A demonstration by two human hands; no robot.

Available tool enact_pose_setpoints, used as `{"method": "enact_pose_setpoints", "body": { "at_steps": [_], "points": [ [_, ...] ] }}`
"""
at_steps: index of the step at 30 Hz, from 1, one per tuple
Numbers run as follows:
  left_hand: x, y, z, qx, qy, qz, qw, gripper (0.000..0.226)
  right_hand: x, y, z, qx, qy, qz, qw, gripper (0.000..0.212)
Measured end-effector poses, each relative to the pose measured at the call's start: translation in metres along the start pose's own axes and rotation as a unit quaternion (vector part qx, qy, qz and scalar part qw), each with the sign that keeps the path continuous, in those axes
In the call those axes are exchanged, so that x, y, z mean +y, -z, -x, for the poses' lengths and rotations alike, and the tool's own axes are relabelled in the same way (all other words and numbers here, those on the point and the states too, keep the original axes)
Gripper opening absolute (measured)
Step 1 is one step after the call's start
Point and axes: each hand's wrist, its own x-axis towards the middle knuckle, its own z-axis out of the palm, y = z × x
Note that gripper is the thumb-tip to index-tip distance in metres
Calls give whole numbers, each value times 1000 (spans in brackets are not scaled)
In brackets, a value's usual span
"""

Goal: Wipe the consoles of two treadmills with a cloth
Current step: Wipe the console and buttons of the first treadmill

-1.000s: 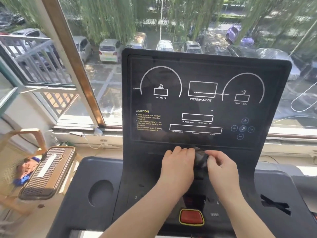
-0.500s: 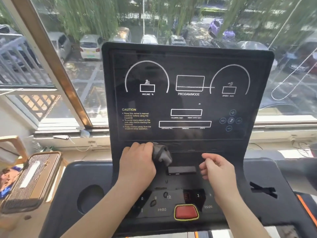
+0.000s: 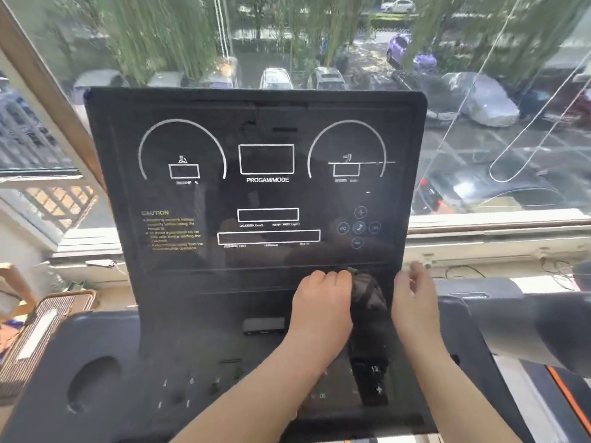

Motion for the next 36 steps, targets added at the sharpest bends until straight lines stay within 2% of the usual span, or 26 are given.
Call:
{"method": "enact_pose_setpoints", "body": {
  "at_steps": [3, 5, 7, 10, 15, 18, 20, 21, 23, 29, 31, 33, 36],
  "points": [
    [29, -11, -9, -18, 0, 7, 1000, 41, 10, -1, -20, -69, -17, -10, 997, 23],
    [30, -12, -6, -3, -7, 22, 1000, 43, 16, -5, -25, -83, -8, -32, 996, 31],
    [23, -5, 1, 14, 9, 33, 999, 42, 22, -8, -26, -93, -18, -48, 994, 26],
    [2, 15, 16, 36, 98, 29, 994, 33, 30, -6, -26, -104, -47, -23, 993, 56],
    [-65, 48, 50, 55, 238, 25, 969, 29, 29, -2, -23, -146, -67, -14, 987, 61],
    [-87, 56, 55, 72, 297, 25, 952, 21, 30, -2, -27, -153, -73, -6, 986, 52],
    [-78, 57, 51, 83, 309, 24, 947, 17, 32, -2, -30, -155, -74, -12, 985, 28],
    [-69, 57, 48, 88, 311, 26, 946, 15, 34, -1, -31, -157, -71, -13, 985, 17],
    [-50, 51, 40, 93, 292, 32, 951, 15, 36, -2, -33, -165, -63, -14, 984, 10],
    [15, 18, 18, 82, 185, 53, 978, 17, 35, 7, -40, -197, -47, -16, 979, 10],
    [35, 5, 14, 74, 135, 39, 987, 25, 33, 10, -41, -202, -37, -23, 978, 20],
    [39, -3, 12, 74, 86, 36, 993, 32, 30, 17, -42, -214, -50, -38, 975, 25],
    [25, -1, 16, 66, 61, 18, 996, 32, 30, 26, -46, -233, -61, -36, 970, 29]
  ]
}}
